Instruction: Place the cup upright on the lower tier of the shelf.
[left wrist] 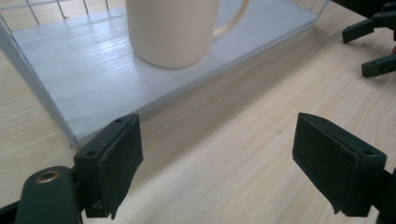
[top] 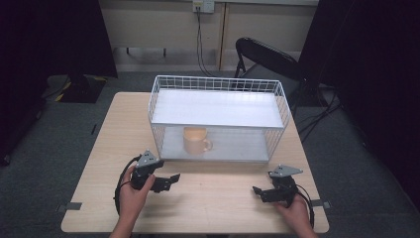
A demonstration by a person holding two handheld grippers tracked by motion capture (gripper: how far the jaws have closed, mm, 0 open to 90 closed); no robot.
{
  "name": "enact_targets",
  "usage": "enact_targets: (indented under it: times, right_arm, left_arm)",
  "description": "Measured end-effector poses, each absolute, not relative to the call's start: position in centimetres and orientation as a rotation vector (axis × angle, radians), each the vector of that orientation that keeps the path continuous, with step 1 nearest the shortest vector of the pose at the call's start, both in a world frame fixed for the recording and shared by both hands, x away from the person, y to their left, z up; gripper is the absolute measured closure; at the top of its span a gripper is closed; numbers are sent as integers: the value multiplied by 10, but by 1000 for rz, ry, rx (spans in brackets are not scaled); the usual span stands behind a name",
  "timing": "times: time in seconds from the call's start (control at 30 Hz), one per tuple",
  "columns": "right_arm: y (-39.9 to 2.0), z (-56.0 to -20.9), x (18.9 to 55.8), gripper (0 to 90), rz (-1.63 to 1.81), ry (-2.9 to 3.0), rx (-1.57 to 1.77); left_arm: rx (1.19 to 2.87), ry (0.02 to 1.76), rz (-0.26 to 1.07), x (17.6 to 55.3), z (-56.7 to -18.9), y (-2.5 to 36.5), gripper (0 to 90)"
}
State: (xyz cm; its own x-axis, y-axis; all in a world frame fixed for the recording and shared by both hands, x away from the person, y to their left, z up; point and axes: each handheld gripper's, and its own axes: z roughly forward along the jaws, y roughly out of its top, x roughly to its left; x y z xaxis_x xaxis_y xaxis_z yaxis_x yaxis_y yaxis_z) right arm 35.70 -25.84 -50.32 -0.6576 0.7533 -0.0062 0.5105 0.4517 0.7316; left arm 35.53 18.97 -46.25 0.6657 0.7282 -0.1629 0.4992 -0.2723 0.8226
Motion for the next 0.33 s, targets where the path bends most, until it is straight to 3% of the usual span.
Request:
enact_targets:
  times: [0.33]
  right_arm:
    - [-258, -503, 357, 118, 1030, 2377, 1076]
  left_arm:
    - [1943, 969, 312, 354, -471, 192, 159]
